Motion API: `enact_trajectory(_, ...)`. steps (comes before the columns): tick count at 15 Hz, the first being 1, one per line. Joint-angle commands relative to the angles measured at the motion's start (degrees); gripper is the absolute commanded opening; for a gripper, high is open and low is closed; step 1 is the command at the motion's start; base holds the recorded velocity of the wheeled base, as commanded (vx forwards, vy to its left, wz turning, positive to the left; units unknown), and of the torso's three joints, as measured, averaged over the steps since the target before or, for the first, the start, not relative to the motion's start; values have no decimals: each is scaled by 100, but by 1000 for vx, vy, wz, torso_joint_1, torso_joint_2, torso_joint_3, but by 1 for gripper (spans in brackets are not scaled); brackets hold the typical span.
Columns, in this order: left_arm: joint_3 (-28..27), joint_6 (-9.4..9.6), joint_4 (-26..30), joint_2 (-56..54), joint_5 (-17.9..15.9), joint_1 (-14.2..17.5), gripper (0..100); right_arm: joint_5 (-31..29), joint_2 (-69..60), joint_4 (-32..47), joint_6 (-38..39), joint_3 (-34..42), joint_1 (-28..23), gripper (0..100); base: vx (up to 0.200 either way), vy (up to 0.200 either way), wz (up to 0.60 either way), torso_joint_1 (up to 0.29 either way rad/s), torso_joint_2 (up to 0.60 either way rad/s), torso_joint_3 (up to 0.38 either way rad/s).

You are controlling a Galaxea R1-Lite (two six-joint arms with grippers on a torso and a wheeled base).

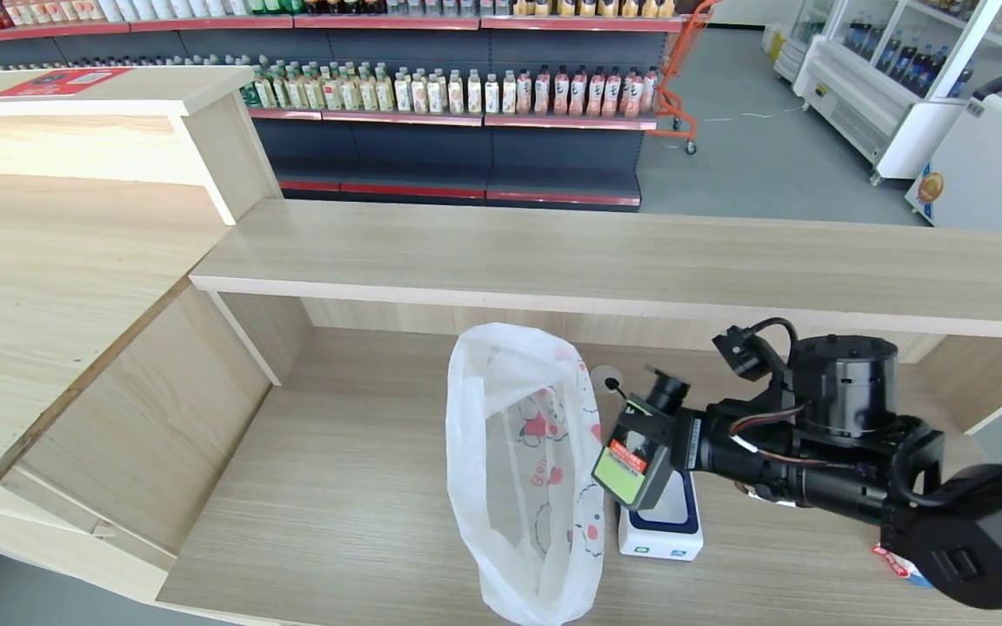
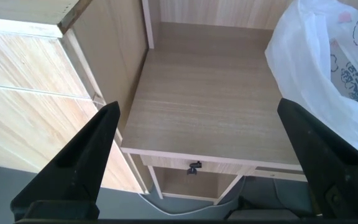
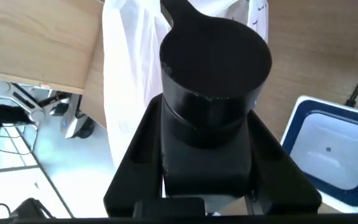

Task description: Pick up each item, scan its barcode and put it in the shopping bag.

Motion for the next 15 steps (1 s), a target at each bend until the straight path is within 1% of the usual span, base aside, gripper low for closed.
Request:
enact_trajectory(1,1,-3,-1,-2,1,4,100,8,877,-123,-417,-355,108,0,0,0,0,0,0,0)
enact_trajectory(2,1,-3,-1,-2,1,4,100,17,1114,-123,-619,-636,160,0,0,0,0,0,0,0)
enact_trajectory(5,1,-3,-1,-2,1,4,100,25,1615,-105,-821,-1278,362,0,0,0,0,0,0,0)
enact_trajectory(7,1,-3,-1,-2,1,4,100,25,1879,-105,-1015,-1533,538,0,0,0,0,0,0,0)
enact_trajectory(9,1,-3,-1,-2,1,4,100,25,2204,-140,-1481,-1665,635,0,0,0,0,0,0,0)
enact_trajectory(11,1,-3,-1,-2,1,4,100,25,2626,-202,-2289,-1788,626,0,0,0,0,0,0,0)
enact_trajectory(12,1,-3,-1,-2,1,4,100,25,2907,-421,-2658,-1858,609,0,0,0,0,0,0,0)
enact_trajectory(13,1,-3,-1,-2,1,4,100,25,3074,-571,-2816,-1928,609,0,0,0,0,0,0,0)
enact_trajectory(14,1,-3,-1,-2,1,4,100,25,3373,-773,-3045,-2174,635,0,0,0,0,0,0,0)
enact_trajectory(15,1,-3,-1,-2,1,4,100,25,3469,-773,-3142,-2333,670,0,0,0,0,0,0,0)
